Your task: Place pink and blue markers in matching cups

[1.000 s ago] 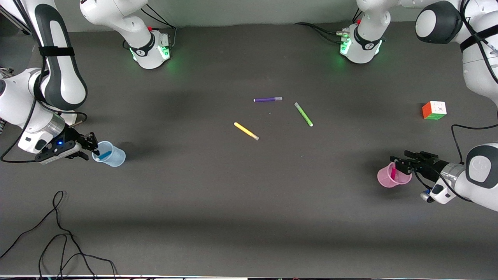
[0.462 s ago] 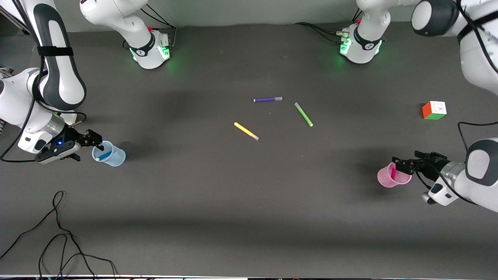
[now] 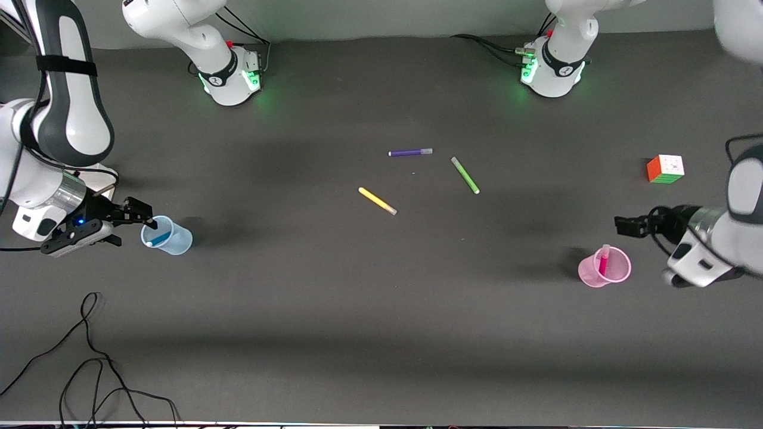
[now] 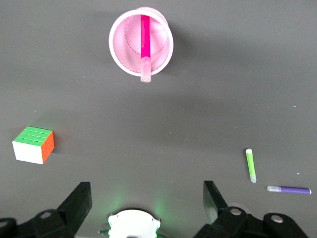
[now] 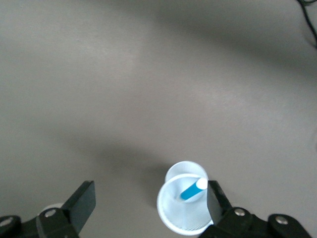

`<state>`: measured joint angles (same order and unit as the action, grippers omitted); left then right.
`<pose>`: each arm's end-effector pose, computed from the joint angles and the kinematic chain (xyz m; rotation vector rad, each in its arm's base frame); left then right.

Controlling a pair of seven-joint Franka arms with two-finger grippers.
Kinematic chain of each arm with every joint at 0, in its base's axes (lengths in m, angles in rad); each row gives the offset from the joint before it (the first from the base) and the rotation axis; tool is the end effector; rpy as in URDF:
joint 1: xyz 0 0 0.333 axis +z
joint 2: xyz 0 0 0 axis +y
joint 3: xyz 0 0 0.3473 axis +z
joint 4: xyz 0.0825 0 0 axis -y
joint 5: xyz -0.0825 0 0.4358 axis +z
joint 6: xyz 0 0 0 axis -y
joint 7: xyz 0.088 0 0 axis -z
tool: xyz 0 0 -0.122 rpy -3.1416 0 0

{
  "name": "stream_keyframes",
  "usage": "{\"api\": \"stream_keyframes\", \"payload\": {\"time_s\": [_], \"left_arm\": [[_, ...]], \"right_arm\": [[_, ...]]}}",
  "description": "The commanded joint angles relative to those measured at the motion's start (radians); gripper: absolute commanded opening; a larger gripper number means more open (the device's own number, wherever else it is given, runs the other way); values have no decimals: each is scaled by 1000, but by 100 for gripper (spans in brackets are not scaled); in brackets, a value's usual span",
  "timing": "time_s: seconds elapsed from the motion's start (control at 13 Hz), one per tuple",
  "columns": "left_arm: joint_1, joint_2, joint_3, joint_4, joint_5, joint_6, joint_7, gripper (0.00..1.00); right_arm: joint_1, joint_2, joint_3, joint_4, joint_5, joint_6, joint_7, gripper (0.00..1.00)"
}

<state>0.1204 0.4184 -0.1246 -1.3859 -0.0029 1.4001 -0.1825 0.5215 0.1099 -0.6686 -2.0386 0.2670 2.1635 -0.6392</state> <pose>0.6921 0.0101 0.4513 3.0486 0.2732 -0.6274 0.6159 -0.0713 0.3947 -2.9636 -0.5261 -0.1501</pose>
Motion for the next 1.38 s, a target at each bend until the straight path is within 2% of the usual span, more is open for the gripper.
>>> {"api": "stream_keyframes", "payload": {"time_s": [0.0, 0.15, 0.38, 0.54, 0.77, 0.85, 0.92, 1.0, 1.08, 1.15, 1.31], "left_arm": [[2, -257, 8, -298, 14, 161, -5, 100], [-5, -353, 3, -382, 41, 221, -3, 100], [-25, -440, -3, -394, 47, 217, 6, 100], [-28, -492, -21, -386, 46, 182, 9, 100], [-28, -541, -65, -375, 43, 163, -6, 100], [-28, -541, -66, -374, 35, 174, -5, 100], [-27, -540, -64, -374, 29, 180, -5, 100], [-25, -538, -63, -375, 26, 189, -5, 100], [-21, -533, -59, -374, 18, 198, -2, 100], [-16, -530, -56, -375, 8, 209, -2, 100], [-16, -521, -55, -372, 8, 218, 0, 100]], "right_arm": [[54, -10, 1, 105, -77, -156, 200, 100], [78, -9, 1, 214, -95, -310, 301, 100], [171, -47, 1, 346, -236, -487, 413, 100], [199, -117, 6, 347, -282, -513, 469, 100], [213, -240, 7, 330, -281, -594, 523, 100], [212, -259, 27, 328, -281, -625, 551, 100], [174, -263, 87, 336, -284, -667, 632, 100], [55, -282, 206, 334, -284, -691, 671, 100], [-81, -301, 357, 327, -284, -692, 679, 100], [-180, -308, 465, 325, -284, -692, 679, 100], [-269, -311, 538, 313, -281, -691, 684, 100]]}}
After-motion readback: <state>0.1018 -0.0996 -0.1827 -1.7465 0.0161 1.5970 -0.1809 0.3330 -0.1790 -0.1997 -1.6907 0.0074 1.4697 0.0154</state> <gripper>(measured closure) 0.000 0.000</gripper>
